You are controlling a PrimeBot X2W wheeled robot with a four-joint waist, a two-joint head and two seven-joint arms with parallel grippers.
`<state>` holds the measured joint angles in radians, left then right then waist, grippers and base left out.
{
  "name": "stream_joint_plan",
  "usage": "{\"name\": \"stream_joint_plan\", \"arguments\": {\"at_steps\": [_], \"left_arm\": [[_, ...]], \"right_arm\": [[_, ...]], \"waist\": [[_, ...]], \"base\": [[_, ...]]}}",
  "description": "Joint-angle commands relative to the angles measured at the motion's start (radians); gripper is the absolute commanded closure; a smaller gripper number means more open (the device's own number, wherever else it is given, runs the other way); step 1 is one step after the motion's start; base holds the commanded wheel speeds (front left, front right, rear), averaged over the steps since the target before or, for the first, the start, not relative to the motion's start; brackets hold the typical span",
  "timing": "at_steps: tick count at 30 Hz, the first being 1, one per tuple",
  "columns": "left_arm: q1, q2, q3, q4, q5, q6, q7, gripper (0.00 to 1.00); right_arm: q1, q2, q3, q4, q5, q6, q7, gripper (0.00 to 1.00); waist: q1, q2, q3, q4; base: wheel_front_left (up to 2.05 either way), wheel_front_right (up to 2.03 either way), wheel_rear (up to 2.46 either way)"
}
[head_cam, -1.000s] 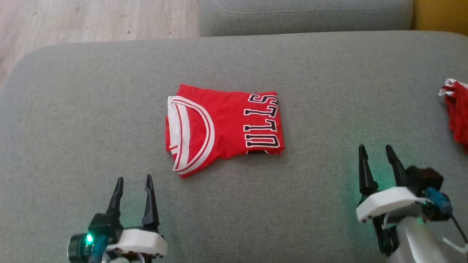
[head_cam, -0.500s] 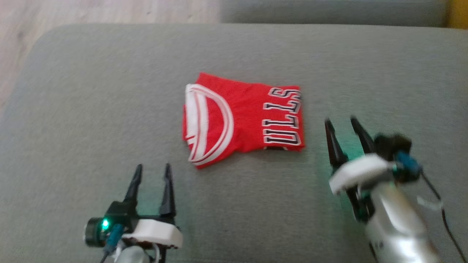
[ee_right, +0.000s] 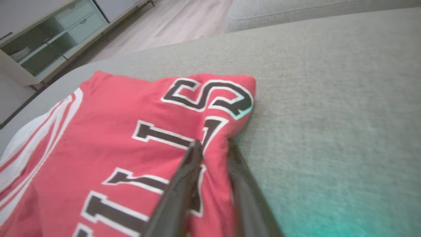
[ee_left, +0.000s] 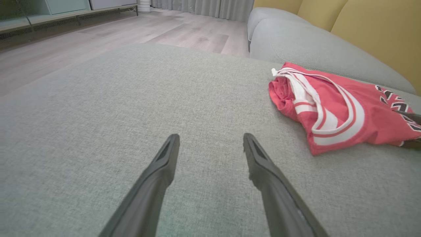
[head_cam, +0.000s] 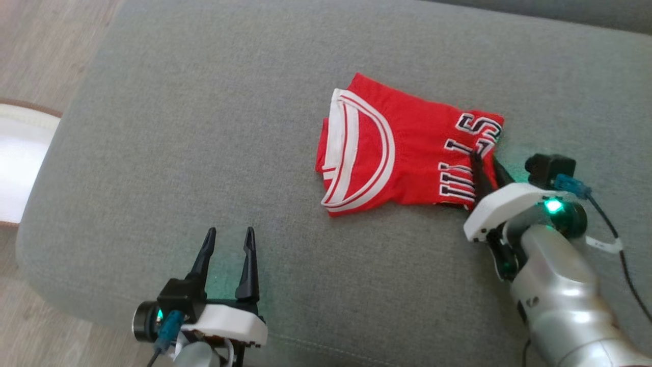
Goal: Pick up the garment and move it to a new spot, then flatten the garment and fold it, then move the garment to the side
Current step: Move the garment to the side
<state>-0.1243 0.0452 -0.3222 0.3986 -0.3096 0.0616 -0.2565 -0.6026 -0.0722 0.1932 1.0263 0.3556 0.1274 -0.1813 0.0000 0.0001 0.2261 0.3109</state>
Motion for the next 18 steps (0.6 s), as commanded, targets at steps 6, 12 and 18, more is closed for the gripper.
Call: {"name": "stream_joint_plan", "arguments": {"at_steps": [6, 12, 18], "left_arm": [[-0.028, 0.005, 0.051, -0.031, 0.016, -0.008, -0.005, 0.0], [-0.049, 0.005, 0.062, -0.03, 0.032, -0.02, -0.005, 0.0], [-0.087, 0.005, 0.042, -0.025, 0.03, -0.031, -0.005, 0.0]], "right_arm": [[0.006, 0.022, 0.063, -0.007, 0.057, 0.003, -0.07, 1.0], [0.022, 0.022, 0.068, -0.03, 0.087, 0.003, -0.079, 1.0], [0.058, 0.021, 0.041, -0.077, 0.062, 0.003, -0.08, 1.0]], "waist": [[0.0, -0.0001, -0.021, -0.087], [0.0, -0.0001, -0.041, -0.246], [0.0, -0.0001, -0.04, -0.433]], "base": [[0.0, 0.0, 0.0], [0.0, 0.0, 0.0], [0.0, 0.0, 0.0]]}}
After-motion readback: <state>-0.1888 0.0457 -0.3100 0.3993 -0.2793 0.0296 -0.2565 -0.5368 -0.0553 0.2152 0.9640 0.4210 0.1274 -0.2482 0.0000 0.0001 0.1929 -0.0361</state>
